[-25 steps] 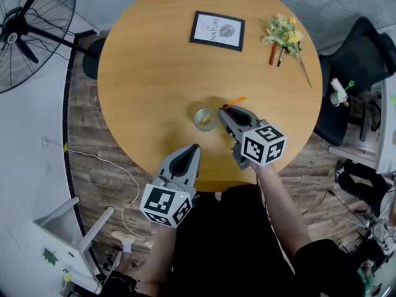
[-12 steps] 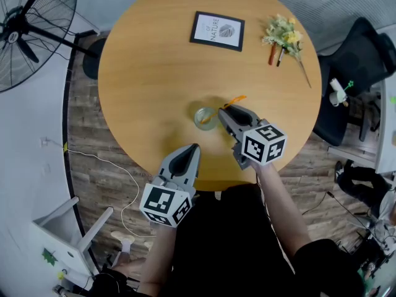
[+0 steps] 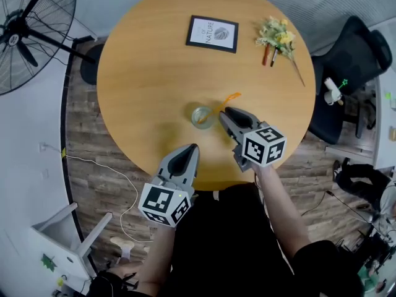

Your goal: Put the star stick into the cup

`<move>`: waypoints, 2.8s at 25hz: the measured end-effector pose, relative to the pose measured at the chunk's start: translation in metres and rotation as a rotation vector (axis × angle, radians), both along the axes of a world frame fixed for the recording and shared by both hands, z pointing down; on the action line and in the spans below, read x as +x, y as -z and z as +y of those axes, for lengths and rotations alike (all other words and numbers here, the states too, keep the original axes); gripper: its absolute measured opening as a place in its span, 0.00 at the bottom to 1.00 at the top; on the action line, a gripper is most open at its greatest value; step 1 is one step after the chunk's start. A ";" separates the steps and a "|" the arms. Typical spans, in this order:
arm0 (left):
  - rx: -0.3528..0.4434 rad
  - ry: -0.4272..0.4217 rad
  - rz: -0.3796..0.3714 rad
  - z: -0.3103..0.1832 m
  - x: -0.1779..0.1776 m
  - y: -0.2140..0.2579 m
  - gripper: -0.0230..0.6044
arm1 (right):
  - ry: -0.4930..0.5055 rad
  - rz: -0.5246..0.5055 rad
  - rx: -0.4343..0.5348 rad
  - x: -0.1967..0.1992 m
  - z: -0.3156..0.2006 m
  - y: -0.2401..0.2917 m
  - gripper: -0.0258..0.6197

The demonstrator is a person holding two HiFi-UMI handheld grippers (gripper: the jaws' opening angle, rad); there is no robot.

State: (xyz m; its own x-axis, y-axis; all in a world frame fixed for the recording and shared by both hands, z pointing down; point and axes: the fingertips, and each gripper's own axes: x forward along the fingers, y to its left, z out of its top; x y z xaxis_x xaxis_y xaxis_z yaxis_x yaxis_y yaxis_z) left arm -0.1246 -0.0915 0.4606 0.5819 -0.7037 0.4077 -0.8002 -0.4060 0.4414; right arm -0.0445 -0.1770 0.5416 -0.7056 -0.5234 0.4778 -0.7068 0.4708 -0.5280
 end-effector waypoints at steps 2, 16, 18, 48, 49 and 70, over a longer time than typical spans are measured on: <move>0.007 -0.008 0.006 0.003 0.001 0.002 0.03 | -0.006 0.000 0.010 0.001 0.004 0.005 0.20; 0.071 -0.040 0.000 0.018 0.013 0.021 0.03 | -0.021 -0.022 0.105 0.023 0.044 0.053 0.19; 0.075 -0.040 -0.008 0.019 0.017 0.023 0.03 | -0.015 -0.022 0.110 0.026 0.050 0.056 0.19; 0.108 0.128 -0.014 0.154 0.148 0.061 0.04 | 0.173 -0.111 0.296 0.136 0.205 0.136 0.08; 0.108 0.131 -0.014 0.160 0.152 0.061 0.03 | 0.177 -0.115 0.302 0.139 0.211 0.139 0.06; 0.224 0.159 -0.125 0.192 0.174 0.095 0.03 | 0.220 -0.160 0.454 0.172 0.249 0.188 0.05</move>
State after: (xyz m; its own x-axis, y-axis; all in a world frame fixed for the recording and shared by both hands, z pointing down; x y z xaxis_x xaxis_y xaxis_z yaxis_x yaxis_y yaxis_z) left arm 0.0492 0.1002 0.3658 0.4123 -0.8624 0.2937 -0.9041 -0.3475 0.2488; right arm 0.1271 0.0720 0.3534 -0.8678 -0.4835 0.1146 -0.4923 0.8056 -0.3296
